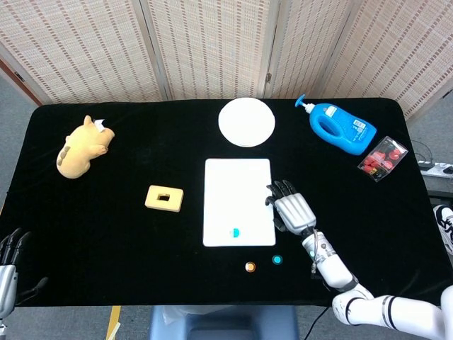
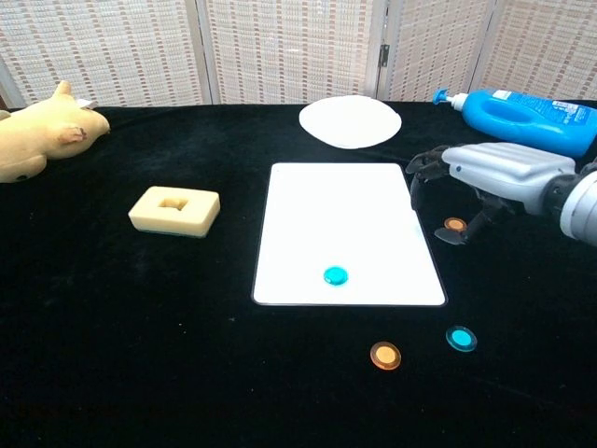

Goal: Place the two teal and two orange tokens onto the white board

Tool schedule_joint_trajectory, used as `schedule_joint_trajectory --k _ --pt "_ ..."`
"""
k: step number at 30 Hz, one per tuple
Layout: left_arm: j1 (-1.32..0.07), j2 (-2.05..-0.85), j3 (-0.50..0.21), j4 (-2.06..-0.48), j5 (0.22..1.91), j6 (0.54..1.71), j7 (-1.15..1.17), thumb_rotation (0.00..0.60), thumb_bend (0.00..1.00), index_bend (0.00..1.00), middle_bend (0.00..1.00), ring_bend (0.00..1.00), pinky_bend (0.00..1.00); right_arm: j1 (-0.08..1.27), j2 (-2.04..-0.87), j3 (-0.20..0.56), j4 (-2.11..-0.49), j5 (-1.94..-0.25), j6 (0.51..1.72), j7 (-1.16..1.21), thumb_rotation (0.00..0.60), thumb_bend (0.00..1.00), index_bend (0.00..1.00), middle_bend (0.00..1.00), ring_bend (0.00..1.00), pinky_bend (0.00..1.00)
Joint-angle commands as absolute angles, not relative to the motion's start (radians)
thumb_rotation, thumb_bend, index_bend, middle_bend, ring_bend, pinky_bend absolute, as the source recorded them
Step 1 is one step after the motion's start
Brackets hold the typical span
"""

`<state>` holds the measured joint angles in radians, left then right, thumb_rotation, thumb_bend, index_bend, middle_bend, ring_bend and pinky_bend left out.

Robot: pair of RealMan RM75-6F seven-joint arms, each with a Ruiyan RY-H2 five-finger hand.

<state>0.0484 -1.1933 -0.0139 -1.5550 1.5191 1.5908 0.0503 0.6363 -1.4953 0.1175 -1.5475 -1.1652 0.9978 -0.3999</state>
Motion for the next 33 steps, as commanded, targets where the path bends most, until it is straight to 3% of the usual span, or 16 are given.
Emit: schedule_joint_trajectory --k 1,8,14,33 --pt "0.047 -1.192 -0.015 -1.560 1.522 1.592 0.054 0.600 0.21 0.00 0.00 0.01 0.00 0.584 -1.427 0.033 -1.586 -1.322 1.037 -0.309 0.600 0.41 0.44 0.15 0.04 0.00" --pt "0.045 -1.187 -0.015 -1.572 1.526 1.595 0.063 0.600 0.21 0.00 0.00 0.01 0.00 0.530 -1.389 -0.081 -1.602 -1.514 1.103 -0.259 0.600 0.41 0.45 0.15 0.04 0.00" --pt "0.045 -1.187 -0.013 -1.575 1.528 1.596 0.065 0.600 0.21 0.00 0.00 0.01 0.00 0.502 -1.408 -0.133 -1.577 -1.591 1.117 -0.276 0.600 0.41 0.44 0.15 0.04 0.00" --pt "0.051 -1.186 -0.011 -1.568 1.523 1.599 0.056 0.600 0.21 0.00 0.00 0.01 0.00 0.491 -1.478 -0.120 -1.485 -1.603 1.068 -0.309 0.600 0.41 0.39 0.14 0.03 0.00"
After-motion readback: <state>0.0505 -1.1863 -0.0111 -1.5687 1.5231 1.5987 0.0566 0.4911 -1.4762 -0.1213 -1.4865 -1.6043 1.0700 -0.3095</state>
